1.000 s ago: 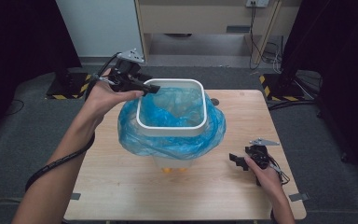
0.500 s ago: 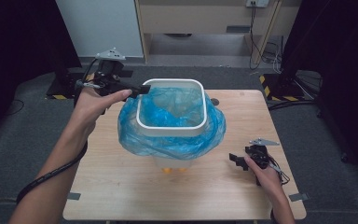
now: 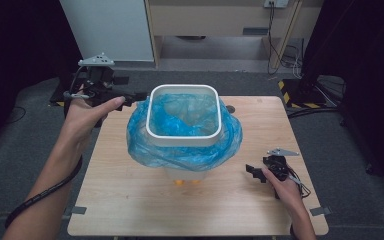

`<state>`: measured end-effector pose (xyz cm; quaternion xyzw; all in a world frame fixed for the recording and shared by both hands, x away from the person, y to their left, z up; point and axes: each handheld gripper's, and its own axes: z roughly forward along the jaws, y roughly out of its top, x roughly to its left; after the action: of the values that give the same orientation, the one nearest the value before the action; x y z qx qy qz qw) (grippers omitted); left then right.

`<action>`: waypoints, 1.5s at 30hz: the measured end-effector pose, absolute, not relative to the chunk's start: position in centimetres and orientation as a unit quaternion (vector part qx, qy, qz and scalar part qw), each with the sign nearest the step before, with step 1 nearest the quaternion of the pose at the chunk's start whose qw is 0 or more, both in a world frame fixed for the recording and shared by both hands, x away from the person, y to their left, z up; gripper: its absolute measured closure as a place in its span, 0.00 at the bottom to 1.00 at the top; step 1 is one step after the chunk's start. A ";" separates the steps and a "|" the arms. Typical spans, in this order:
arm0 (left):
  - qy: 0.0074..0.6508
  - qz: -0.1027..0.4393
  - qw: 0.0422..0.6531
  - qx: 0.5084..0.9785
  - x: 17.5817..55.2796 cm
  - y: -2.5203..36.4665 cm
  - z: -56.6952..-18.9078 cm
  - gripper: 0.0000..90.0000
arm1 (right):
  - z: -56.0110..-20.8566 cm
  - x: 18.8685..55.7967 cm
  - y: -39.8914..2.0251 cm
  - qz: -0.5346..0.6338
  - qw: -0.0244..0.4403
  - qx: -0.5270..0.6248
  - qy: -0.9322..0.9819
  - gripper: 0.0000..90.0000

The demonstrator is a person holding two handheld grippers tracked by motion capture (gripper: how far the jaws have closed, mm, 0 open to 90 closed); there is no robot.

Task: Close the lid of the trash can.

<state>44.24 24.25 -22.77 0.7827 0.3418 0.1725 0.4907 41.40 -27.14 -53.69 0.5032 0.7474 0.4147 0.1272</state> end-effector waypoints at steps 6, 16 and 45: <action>0.353 0.180 0.484 0.780 44.2 25.3 -23.8 0.07 | -53.7 41.4 -27.1 0.414 0.127 0.503 0.748 0.09; 0.385 0.182 0.471 0.772 44.3 27.3 -26.4 0.07 | -53.7 41.4 -27.1 0.414 0.128 0.501 0.749 0.09; 0.435 0.164 0.419 0.780 45.2 31.1 -38.5 0.08 | -53.7 41.4 -27.0 0.411 0.132 0.500 0.751 0.09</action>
<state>45.21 31.07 -38.53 0.7800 0.4346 0.1637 0.4195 41.41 -27.04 -53.69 0.5001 0.7506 0.4111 0.1324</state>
